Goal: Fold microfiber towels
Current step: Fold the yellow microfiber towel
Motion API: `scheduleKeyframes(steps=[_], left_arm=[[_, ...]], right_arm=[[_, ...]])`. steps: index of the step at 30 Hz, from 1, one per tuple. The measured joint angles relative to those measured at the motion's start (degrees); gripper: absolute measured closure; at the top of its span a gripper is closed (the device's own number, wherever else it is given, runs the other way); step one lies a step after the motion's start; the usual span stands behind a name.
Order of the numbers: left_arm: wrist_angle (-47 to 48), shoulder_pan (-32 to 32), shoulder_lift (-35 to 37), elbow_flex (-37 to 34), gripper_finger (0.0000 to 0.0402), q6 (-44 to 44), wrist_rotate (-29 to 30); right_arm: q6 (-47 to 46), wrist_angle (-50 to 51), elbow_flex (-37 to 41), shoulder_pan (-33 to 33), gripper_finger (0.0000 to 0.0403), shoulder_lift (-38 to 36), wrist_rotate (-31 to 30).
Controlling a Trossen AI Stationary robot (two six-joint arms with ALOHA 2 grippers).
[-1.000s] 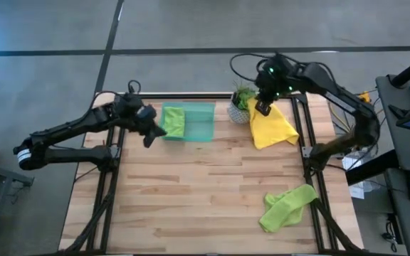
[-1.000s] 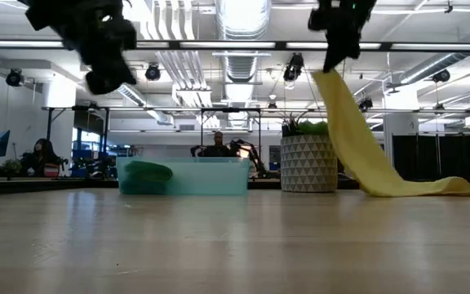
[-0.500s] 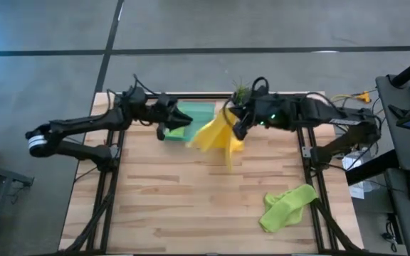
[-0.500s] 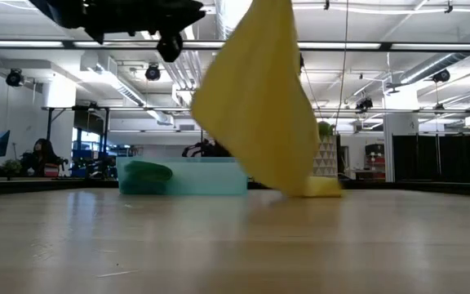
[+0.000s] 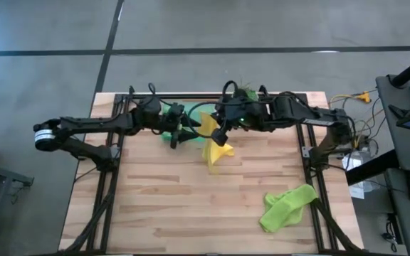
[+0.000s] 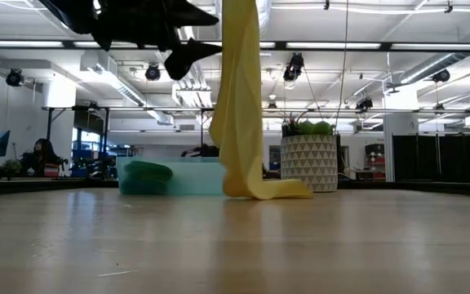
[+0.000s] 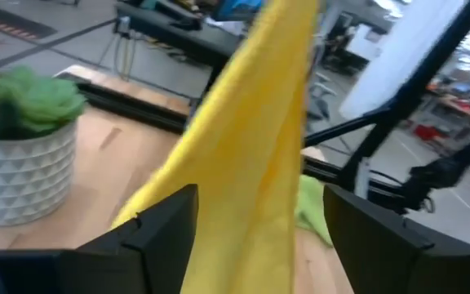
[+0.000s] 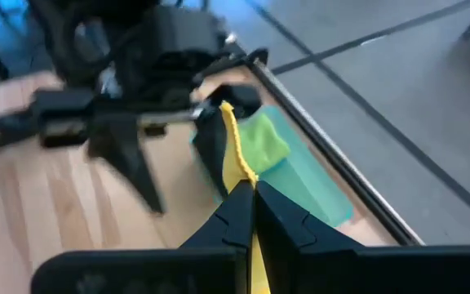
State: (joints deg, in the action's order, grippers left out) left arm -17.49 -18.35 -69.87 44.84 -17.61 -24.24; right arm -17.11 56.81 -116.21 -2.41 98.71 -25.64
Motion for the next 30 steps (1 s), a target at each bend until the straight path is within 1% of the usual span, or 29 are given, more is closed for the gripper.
scheduleKeyframes(steps=[4,11,18,20,21,23,25,28,29,30], left_arm=[[1.0,0.0,-0.6,-0.1,0.0155,0.1,2.3],[2.3,0.1,-2.0,-0.1,0.0155,3.2,5.8],[2.6,0.2,-8.6,0.0,0.0156,2.3,6.3],[4.6,0.2,-10.0,0.0,0.0166,1.2,6.3],[5.9,0.2,-10.3,0.0,0.0177,1.0,6.3],[8.7,0.2,-10.5,0.0,0.0214,1.0,6.3],[11.3,0.2,-9.6,0.0,0.0266,1.8,6.3],[13.0,0.3,-6.7,0.0,0.0360,4.6,6.3],[12.7,0.4,-5.6,0.0,0.0381,5.7,6.3],[12.8,0.4,-4.2,0.0,0.0389,6.2,6.3]], right_arm=[[0.5,6.4,-4.2,-0.7,0.0394,0.9,1.0],[0.7,6.2,-5.4,-1.5,0.0394,-1.0,2.1],[1.3,4.8,-5.4,-2.1,0.0394,-1.8,2.2],[1.3,4.7,-5.4,-2.5,0.0394,-2.1,2.2],[1.3,4.7,-5.4,-2.7,0.0394,-2.4,2.2],[1.3,4.8,-5.4,-3.0,0.0394,-2.6,2.2],[1.1,6.0,-5.4,-3.2,0.0394,-2.9,2.2],[1.1,8.2,-5.4,-3.2,0.0394,-2.9,2.1],[1.1,8.9,-5.3,-3.2,0.0394,-2.9,2.1],[1.1,9.4,-5.3,-3.2,0.0394,-2.9,2.1]])
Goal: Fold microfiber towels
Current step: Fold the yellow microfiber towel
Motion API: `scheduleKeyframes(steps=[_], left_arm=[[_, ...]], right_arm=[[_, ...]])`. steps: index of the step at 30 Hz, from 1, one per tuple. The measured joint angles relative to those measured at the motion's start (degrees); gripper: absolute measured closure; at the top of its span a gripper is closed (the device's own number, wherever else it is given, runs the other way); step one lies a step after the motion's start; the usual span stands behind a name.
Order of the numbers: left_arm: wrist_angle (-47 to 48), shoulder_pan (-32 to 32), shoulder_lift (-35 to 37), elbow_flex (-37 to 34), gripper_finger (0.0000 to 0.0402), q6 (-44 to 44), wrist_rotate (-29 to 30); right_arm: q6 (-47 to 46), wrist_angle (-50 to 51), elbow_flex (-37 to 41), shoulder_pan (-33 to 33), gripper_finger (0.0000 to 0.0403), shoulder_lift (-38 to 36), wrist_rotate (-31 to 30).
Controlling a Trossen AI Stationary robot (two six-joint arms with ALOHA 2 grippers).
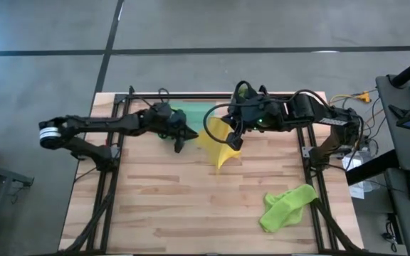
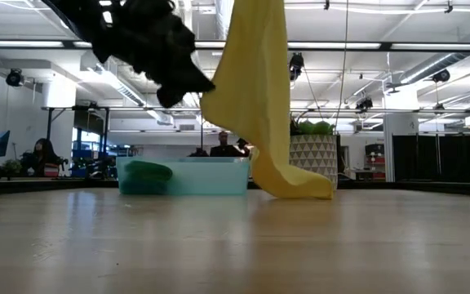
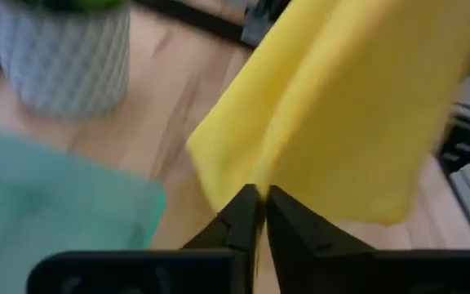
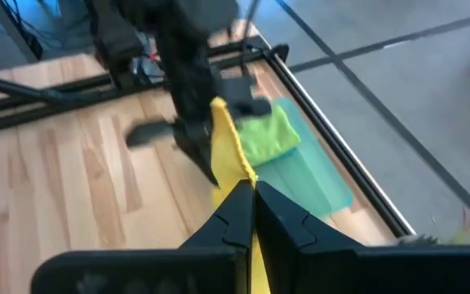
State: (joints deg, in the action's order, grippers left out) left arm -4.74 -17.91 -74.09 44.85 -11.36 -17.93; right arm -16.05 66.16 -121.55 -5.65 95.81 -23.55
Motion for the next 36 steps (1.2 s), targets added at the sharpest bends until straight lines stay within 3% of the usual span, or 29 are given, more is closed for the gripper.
scheduleKeyframes(steps=[4,9,14,18,22,29,33,36], left_arm=[[1.0,0.0,5.7,0.3,0.0398,1.2,-0.1],[9.6,0.0,13.4,1.3,0.0401,1.8,0.0],[9.4,0.0,14.8,0.6,0.0401,1.5,-0.7],[0.6,0.1,11.1,0.5,0.0394,1.2,-6.8],[-8.1,0.1,5.1,0.9,0.0347,-0.3,-9.2],[-8.4,-0.7,-6.4,2.8,0.0243,-2.2,-8.1],[-8.4,-0.6,-12.0,3.2,0.0218,-6.5,-7.7],[-9.8,-0.3,-14.5,3.2,0.0217,-7.8,-11.0]], right_arm=[[0.0,2.7,0.1,0.0,0.0394,0.0,-0.7],[0.2,6.6,0.2,-0.5,0.0394,-1.1,-5.8],[1.1,4.2,0.2,-1.0,0.0394,-2.6,-6.1],[1.5,3.6,0.2,-1.5,0.0394,-2.6,-5.9],[1.3,3.4,0.2,-2.3,0.0394,-2.5,-4.7],[0.0,2.0,0.2,-5.3,0.0394,-2.4,-4.5],[0.0,0.7,0.2,-6.8,0.0394,-2.4,-4.5],[-0.9,0.8,0.2,-7.3,0.0394,-2.4,-4.7]])
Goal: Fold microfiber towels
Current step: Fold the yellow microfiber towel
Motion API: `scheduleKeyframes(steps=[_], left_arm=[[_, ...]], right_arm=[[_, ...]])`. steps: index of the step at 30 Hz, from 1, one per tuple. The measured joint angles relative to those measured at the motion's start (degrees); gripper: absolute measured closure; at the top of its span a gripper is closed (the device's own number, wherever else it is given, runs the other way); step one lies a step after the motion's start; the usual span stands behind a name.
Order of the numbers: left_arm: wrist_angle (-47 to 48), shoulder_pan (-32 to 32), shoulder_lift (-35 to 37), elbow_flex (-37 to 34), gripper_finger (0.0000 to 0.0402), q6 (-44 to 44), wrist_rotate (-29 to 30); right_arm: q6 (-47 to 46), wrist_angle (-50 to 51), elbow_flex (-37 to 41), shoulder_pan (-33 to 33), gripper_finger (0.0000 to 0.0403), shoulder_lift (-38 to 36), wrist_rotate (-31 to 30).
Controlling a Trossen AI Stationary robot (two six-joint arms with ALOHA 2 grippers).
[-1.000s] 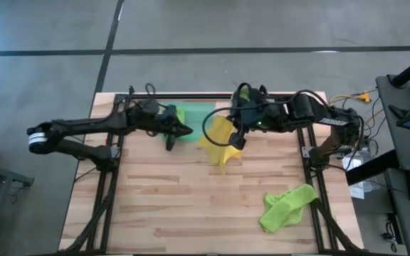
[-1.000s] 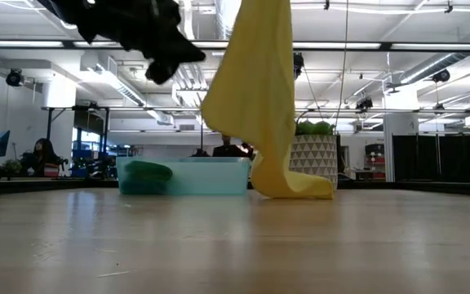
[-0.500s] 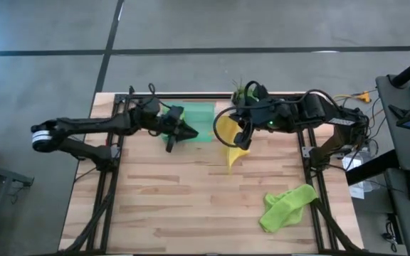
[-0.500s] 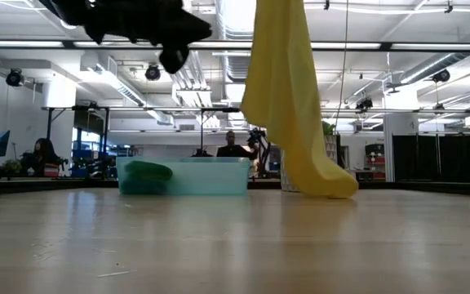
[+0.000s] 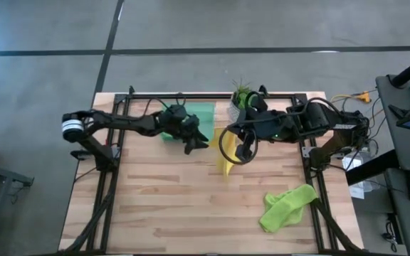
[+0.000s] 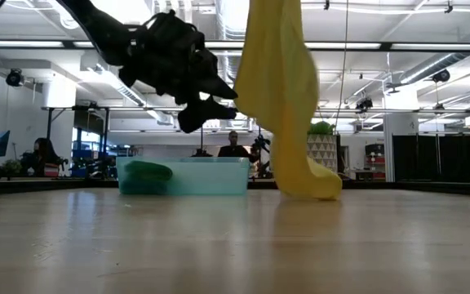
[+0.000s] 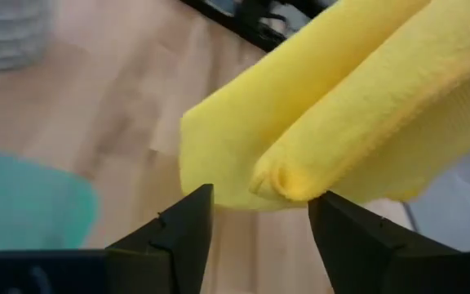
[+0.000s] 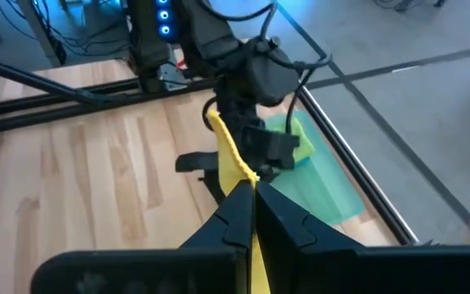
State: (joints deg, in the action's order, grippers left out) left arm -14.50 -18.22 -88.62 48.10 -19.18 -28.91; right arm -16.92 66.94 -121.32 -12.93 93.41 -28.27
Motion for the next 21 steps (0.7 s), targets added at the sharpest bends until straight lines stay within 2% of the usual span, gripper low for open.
scheduleKeyframes(steps=[2,7,11,14,17,21], left_arm=[[-1.2,0.6,-0.7,0.0,0.0229,0.2,-2.0],[-9.1,1.7,-1.0,0.0,0.0279,0.4,-2.5],[-12.3,2.1,-1.0,0.0,0.0296,0.4,-2.5],[-9.2,2.1,-1.0,0.0,0.0321,0.6,-2.5],[-3.4,2.1,-0.3,0.0,0.0381,2.7,-2.5],[1.8,2.2,4.0,0.0,0.0399,3.4,-2.1]], right_arm=[[0.0,0.0,0.0,-0.2,0.0394,0.0,-0.1],[0.0,0.0,0.0,-0.2,0.0394,0.0,-0.3],[0.0,0.1,0.0,-0.2,0.0394,0.0,-0.3],[0.5,0.1,0.0,-0.2,0.0394,0.0,-0.3],[0.7,0.7,0.0,-0.2,0.0394,0.0,-0.4],[-0.6,6.6,0.0,-0.2,0.0394,0.0,-0.9]])
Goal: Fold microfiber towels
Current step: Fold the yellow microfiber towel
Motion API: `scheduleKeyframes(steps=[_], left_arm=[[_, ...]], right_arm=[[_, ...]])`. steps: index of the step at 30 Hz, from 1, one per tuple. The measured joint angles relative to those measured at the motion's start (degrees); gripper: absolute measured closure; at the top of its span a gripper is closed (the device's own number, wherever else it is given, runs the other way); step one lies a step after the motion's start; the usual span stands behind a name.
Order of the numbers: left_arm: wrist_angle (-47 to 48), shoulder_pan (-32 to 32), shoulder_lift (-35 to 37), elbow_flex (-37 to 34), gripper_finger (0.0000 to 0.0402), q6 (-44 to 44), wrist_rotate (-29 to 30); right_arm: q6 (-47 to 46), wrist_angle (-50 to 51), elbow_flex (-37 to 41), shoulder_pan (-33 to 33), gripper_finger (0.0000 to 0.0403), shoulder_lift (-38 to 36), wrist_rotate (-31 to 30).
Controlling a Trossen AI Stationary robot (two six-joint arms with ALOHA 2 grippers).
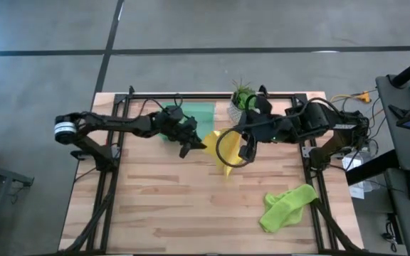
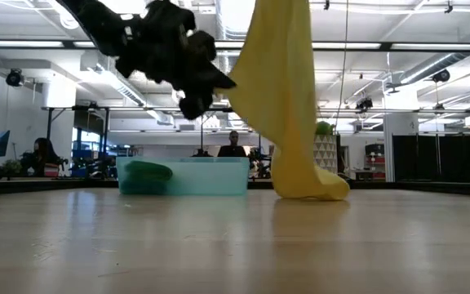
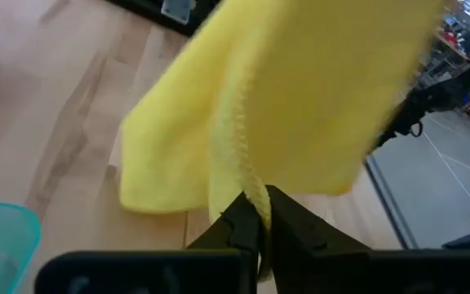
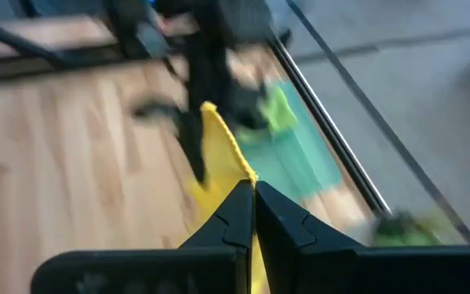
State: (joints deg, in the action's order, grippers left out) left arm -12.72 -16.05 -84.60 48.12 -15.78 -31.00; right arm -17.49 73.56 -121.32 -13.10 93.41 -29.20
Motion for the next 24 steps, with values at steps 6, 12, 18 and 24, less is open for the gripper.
scheduleKeyframes(steps=[6,12,18,24], left_arm=[[9.0,0.2,11.3,0.0,0.0401,-0.2,0.7],[22.0,2.9,24.0,0.0,0.0401,-2.8,0.9],[28.5,12.8,30.6,0.0,0.0401,-12.6,1.3],[17.4,30.2,29.8,0.9,0.0401,-32.1,2.1]], right_arm=[[-5.1,6.9,2.7,-1.2,0.0394,-0.8,-2.7],[-10.7,2.6,13.7,-7.1,0.0394,-6.0,-2.5],[-25.5,-16.3,33.1,-20.1,0.0394,-15.4,-2.1],[-34.0,-45.7,43.6,-30.2,0.0394,-18.4,-2.1]])
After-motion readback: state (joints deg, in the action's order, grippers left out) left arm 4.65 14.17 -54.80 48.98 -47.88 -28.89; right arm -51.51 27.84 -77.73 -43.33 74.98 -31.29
